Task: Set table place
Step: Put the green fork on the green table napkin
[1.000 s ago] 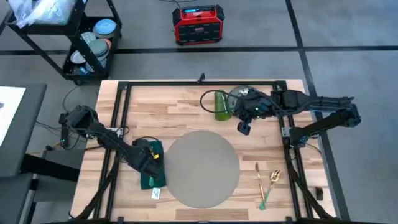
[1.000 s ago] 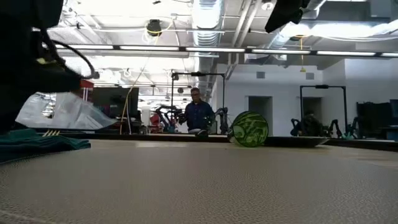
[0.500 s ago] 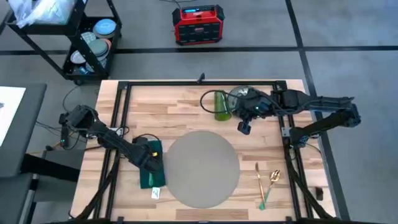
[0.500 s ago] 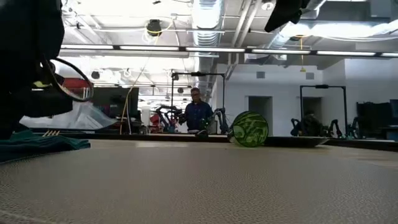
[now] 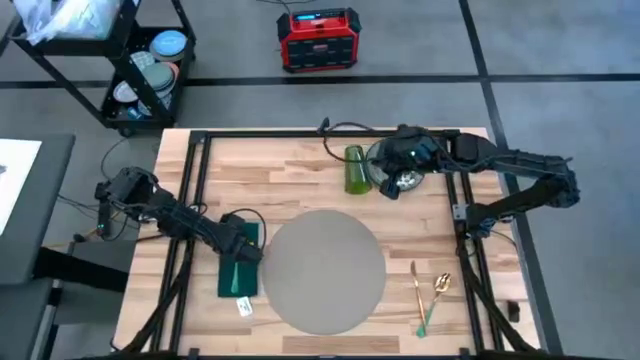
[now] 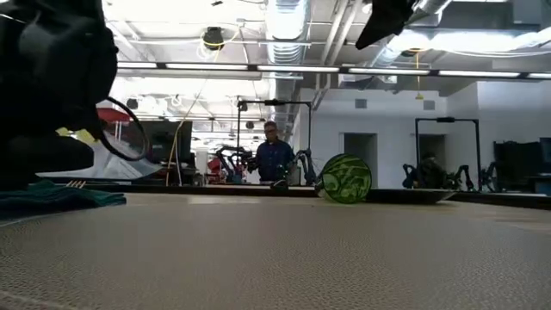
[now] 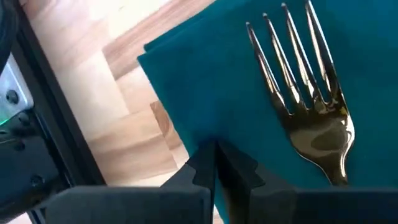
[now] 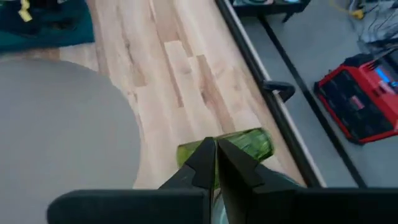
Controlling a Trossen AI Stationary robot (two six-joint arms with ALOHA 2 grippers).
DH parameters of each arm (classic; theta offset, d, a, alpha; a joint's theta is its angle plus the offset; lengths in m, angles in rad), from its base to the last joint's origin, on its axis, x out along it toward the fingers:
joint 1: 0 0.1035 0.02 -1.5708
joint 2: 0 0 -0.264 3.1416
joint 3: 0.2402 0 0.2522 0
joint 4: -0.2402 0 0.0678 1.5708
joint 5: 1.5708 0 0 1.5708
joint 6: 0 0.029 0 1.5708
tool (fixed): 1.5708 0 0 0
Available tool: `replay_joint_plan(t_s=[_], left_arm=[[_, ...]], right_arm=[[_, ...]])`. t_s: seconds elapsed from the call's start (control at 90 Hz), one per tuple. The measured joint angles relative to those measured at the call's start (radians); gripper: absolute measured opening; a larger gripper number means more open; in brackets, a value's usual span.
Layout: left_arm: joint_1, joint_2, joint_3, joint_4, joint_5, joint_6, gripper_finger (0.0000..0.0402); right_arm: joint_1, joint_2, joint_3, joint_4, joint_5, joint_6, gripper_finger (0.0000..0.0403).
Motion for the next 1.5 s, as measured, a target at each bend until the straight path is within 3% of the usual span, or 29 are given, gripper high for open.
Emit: replay_joint_plan(t_s=[0.5,0.833,0.933,1.167,1.267,1.5], left_arm=[[0.002,0.003,0.12,-0.002,-0.031,-0.11,0.0],[0.012,-0.029,0.357,-0.387,-0.113,-0.12,0.0],[-0.021,-0.064,0.314,-0.398,-0.126,-0.228,0.0],[-0.114,-0.112,0.121,-0.173,0.035,-0.237,0.0],[-0.175,-0.114,0.108,-0.183,0.105,-0.293,0.0],[-0.359,-0.104,0.108,-0.108,0.128,-0.588,0.0]], right_arm=[[-0.041,0.0,0.0,-0.029,-0.009,0.008,0.0003],[-0.002,0.0,0.0,-0.039,-0.011,0.031,0.0003],[-0.002,0.0,0.0,-0.041,-0.011,0.032,0.0003],[0.015,0.0,0.0,-0.043,-0.011,0.089,0.0003],[0.029,0.0,0.0,-0.042,-0.011,0.123,0.0003],[0.061,0.0,0.0,-0.039,-0.011,0.167,0.0003]])
